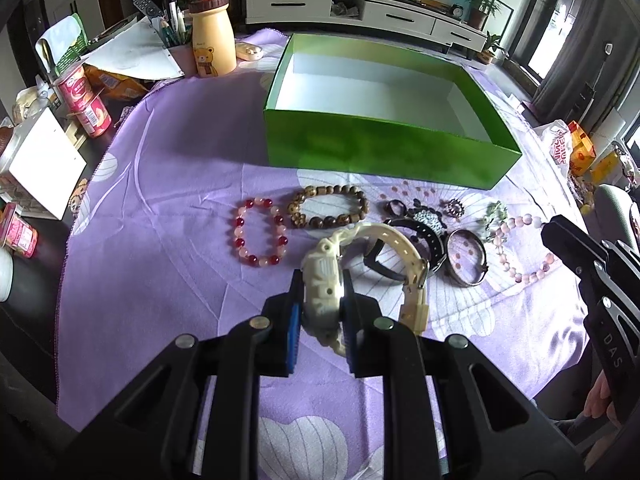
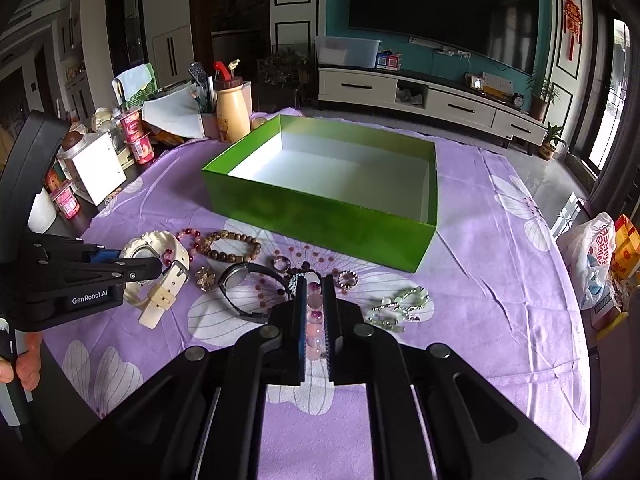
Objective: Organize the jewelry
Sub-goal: 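Carry both into the green box and open both tools to release them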
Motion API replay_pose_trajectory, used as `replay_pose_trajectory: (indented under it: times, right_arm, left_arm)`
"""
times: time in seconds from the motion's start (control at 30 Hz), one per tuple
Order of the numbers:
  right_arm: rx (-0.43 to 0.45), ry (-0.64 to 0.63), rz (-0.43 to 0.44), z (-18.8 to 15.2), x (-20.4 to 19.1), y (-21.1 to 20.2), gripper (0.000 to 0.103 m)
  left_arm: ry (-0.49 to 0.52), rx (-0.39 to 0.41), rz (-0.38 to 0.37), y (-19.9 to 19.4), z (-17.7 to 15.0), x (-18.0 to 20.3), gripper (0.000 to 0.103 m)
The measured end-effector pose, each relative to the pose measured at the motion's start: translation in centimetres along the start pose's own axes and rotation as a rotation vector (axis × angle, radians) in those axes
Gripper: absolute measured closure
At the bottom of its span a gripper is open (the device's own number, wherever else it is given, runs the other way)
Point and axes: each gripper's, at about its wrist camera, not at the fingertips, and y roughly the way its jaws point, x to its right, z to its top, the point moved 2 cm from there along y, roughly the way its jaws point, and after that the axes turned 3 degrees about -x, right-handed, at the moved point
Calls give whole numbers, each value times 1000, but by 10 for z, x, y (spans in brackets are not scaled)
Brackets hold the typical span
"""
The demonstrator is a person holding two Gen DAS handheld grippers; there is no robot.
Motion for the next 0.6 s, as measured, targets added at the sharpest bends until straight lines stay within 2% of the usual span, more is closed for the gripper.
replay_pose_trajectory:
  times: [0.3,0.6]
  right_arm:
    - [58,20,-5,35,16,-3,96]
    - [77,93,25,81,47,19,96]
  left_arm:
    - [23,58,4,-13,39,9,86]
    - [19,88,-34,-3,103,22,86]
